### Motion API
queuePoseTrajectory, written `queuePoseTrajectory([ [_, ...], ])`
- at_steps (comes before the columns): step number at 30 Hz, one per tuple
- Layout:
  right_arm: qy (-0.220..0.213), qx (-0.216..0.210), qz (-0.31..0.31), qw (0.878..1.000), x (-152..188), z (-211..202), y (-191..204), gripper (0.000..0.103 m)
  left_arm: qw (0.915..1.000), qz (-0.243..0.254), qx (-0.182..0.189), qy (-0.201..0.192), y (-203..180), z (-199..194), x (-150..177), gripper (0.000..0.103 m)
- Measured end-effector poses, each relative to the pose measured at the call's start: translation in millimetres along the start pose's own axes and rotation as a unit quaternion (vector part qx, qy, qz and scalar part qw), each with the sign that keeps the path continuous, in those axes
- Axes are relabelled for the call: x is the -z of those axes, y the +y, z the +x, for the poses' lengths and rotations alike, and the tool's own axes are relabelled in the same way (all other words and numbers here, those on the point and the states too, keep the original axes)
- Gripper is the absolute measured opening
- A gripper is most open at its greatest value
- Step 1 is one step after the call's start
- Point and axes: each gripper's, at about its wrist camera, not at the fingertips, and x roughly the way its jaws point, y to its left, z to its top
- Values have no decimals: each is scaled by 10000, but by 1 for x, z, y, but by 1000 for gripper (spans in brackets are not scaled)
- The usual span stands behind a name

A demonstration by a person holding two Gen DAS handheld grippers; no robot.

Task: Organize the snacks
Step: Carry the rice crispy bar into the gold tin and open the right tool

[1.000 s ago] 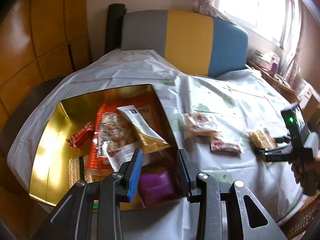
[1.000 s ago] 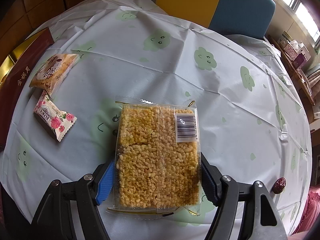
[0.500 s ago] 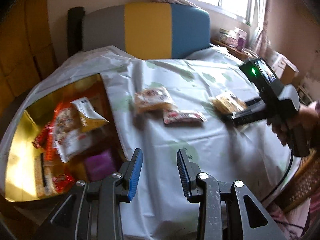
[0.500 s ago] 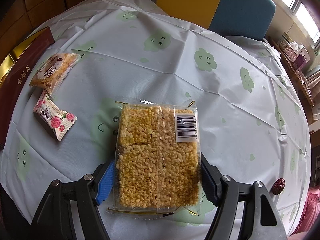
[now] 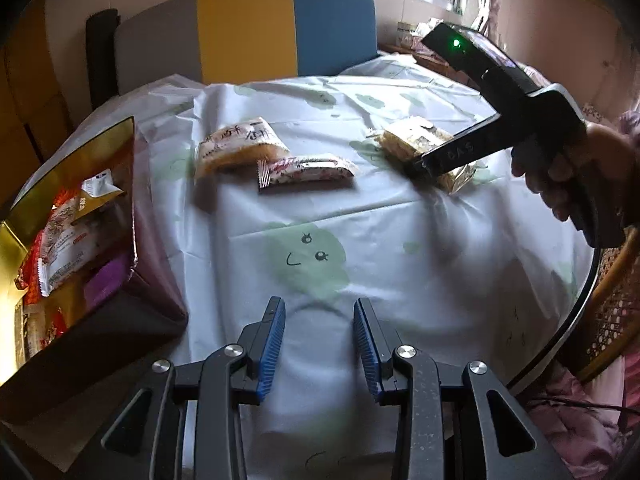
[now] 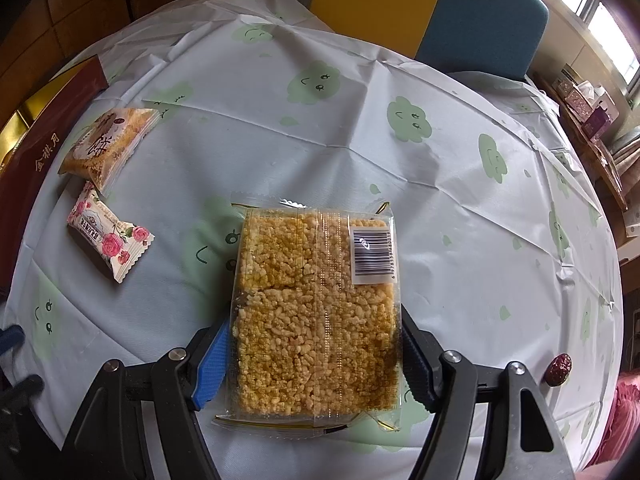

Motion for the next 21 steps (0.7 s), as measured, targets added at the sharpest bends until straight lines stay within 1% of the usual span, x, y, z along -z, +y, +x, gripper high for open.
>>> queuePoseTrajectory([
  [5, -22, 38, 14, 10000, 1, -1, 1, 73, 9988, -346, 350, -10, 14, 2, 2, 37],
  [10, 92, -1, 112, 9999, -6, -5, 1, 73, 9979, -441, 473, -68, 17, 1, 5, 37],
  [12, 24, -94, 83, 9999, -11, -14, 3, 73, 9974, -485, 519, -106, 18, 1, 6, 37],
  [14, -118, -308, -47, 9994, -19, -29, 12, 73, 9970, -518, 553, -148, 20, 0, 7, 37],
  [17, -359, -738, -388, 9959, -36, -55, 33, 73, 9969, -505, 561, -198, 20, 1, 7, 37],
  [21, -561, -1335, -973, 9847, -62, -82, 76, 73, 9968, -492, 571, -255, 20, 1, 8, 37],
])
